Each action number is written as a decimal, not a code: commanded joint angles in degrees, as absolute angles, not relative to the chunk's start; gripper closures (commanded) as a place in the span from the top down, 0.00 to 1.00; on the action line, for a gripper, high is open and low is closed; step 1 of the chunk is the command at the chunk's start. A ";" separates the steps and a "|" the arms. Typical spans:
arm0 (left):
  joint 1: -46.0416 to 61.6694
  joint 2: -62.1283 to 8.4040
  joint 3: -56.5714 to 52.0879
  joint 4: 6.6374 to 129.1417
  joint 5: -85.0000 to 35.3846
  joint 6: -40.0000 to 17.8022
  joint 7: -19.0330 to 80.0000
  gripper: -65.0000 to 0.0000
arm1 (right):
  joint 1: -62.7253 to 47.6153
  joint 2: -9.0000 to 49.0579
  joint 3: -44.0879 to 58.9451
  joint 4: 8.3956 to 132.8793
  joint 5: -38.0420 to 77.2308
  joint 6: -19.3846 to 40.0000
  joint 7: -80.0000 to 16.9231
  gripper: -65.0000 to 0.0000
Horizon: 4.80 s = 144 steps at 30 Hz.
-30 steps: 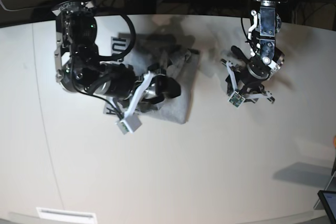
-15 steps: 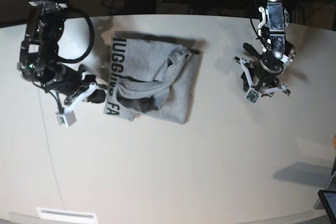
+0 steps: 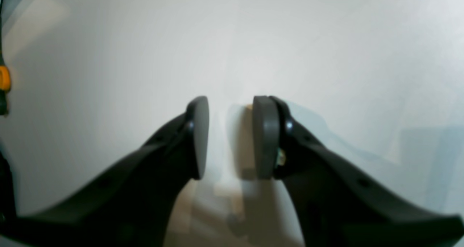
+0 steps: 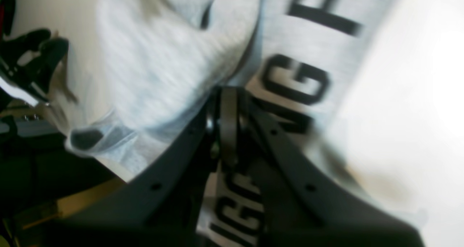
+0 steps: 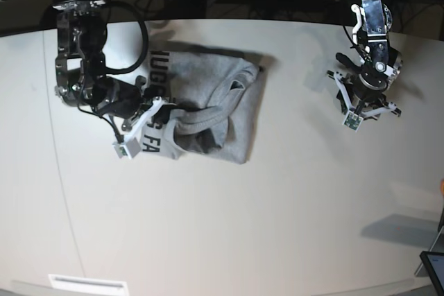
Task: Fold the T-shirt properly
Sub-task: 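Release the left gripper and press the folded end with the right gripper, then grasp the printed edge with the right gripper and the opposite corner with the left, then rotate the folded shirt with both grippers so the printed edge lies straight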
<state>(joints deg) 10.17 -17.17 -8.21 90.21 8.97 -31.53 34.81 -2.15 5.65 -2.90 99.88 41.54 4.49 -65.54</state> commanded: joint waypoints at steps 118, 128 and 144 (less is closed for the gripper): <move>31.96 -18.24 13.58 114.59 7.08 -33.98 39.34 0.06 | 17.89 16.84 -17.71 88.84 41.54 7.08 -58.95 0.00; 30.55 -15.87 14.81 114.24 7.16 -33.89 39.69 0.06 | 24.92 16.22 -29.23 77.49 18.77 7.34 -55.78 0.00; 20.79 -15.78 14.64 113.01 7.08 -33.89 39.78 0.06 | 24.31 16.57 -30.37 71.16 18.07 7.43 -55.69 0.00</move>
<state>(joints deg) 20.93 -15.57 14.76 112.09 7.25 -34.35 40.73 23.73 15.99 -30.72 70.78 18.33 7.49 -54.46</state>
